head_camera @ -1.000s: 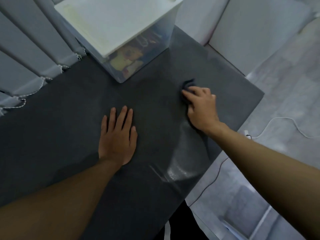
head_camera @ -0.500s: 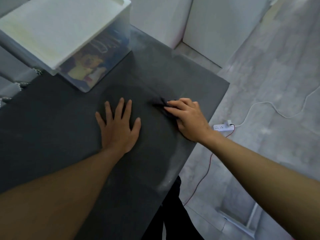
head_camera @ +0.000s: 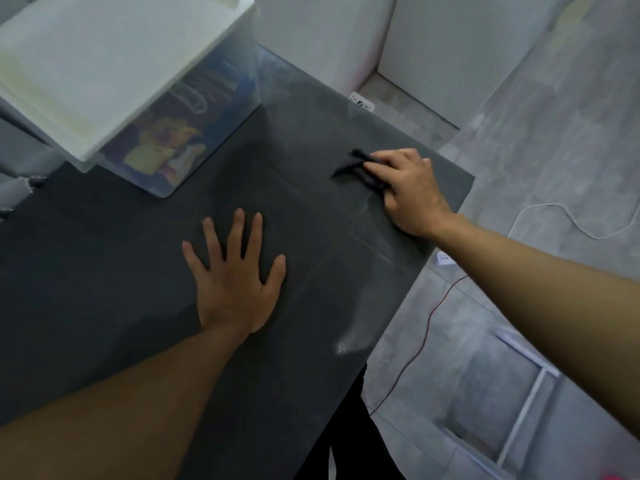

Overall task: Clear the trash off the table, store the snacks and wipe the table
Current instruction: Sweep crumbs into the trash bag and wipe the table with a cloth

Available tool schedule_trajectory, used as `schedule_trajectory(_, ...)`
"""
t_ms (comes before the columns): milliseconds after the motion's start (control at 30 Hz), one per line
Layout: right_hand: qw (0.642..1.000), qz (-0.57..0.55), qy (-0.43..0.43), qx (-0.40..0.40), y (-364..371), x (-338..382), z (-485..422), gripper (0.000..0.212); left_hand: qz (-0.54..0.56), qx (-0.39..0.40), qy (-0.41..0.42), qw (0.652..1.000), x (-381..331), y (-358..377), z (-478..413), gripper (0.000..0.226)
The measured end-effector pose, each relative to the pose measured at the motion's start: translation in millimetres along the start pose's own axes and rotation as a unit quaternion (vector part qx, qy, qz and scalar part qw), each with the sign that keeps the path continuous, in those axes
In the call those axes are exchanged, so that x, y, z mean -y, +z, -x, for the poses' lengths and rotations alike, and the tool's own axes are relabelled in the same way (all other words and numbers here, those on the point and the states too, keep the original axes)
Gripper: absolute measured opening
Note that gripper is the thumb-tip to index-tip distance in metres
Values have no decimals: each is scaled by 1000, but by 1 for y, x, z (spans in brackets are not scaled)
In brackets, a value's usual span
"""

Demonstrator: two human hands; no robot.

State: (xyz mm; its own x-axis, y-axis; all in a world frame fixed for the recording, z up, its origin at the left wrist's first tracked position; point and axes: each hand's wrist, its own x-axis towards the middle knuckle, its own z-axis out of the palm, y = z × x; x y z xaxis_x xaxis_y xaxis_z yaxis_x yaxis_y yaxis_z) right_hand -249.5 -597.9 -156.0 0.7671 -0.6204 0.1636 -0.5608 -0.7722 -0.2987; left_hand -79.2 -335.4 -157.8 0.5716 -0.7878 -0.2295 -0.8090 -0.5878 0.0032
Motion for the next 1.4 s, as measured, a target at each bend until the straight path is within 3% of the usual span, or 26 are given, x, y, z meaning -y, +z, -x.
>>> schedule_trajectory(67,992,18,120,-35,0,-5,-21,46,-5,3,0,1000,0,-1,0,76)
schedule_trajectory(133,952,-6,300,-52,1,3,-46,46,-7,3,2,1000,0,-1,0,76)
schedule_trajectory(200,933,-26,357,-40,3,22,-66,45,-5,2,4,1000,0,-2,-1,76)
schedule_trajectory(233,949,-24,312,-28,6,31,-73,45,-3,4,4,1000,0,-2,-1,76)
schedule_trajectory(300,991,-28,129,16,15,45,-79,45,0,5,6,1000,0,-3,-1,75)
schedule_trajectory(367,997,-33,-26,63,19,46,-84,48,-3,7,6,1000,0,-3,-1,76)
schedule_trajectory(400,996,-29,-52,66,20,41,-91,48,-2,9,6,1000,1,-3,-2,76)
schedule_trajectory(467,1000,-8,3,29,23,33,-104,46,0,10,7,1000,2,-2,-2,76)
schedule_trajectory(567,973,-8,229,-9,25,40,-127,42,-2,13,9,1000,2,-3,-2,77)
schedule_trajectory(600,966,-19,257,-12,26,49,-132,41,-1,13,10,1000,2,-3,-2,77)
schedule_trajectory(633,972,-25,235,-7,28,57,-136,41,0,13,11,1000,2,-4,-3,77)
schedule_trajectory(700,995,-31,87,35,32,66,-137,45,-2,13,14,1000,1,-5,-3,77)
schedule_trajectory(767,994,-37,-63,82,31,62,-137,50,-1,9,17,1000,2,-6,-2,77)
schedule_trajectory(800,991,-31,-95,91,31,56,-141,51,-1,6,19,1000,1,-6,-2,77)
schedule_trajectory(867,997,-9,-53,63,35,47,-152,48,-4,2,24,1000,2,-7,-2,76)
schedule_trajectory(967,990,-6,139,8,37,61,-156,44,-7,-4,27,1000,2,-8,-3,76)
schedule_trajectory(1000,991,-15,135,12,36,71,-153,45,-8,-4,27,1000,3,-8,-3,76)
schedule_trajectory(1067,998,-30,-9,48,38,86,-141,47,-11,-1,27,1000,3,-9,-3,76)
schedule_trajectory(1133,982,-28,-161,98,37,85,-129,48,-12,3,28,1000,3,-9,-3,76)
schedule_trajectory(1167,978,-18,-180,104,37,80,-127,48,-12,6,26,1000,2,-9,-3,76)
schedule_trajectory(1200,985,-16,-148,90,37,75,-127,48,-13,10,24,1000,2,-9,-3,76)
schedule_trajectory(1300,997,-31,72,14,37,74,-123,46,-7,21,15,1000,2,-7,-4,80)
schedule_trajectory(1333,996,-31,77,19,36,79,-118,46,-7,23,14,1000,3,-6,-4,82)
schedule_trajectory(1400,997,-53,-2,61,34,87,-104,48,-5,29,10,1000,4,-6,-4,89)
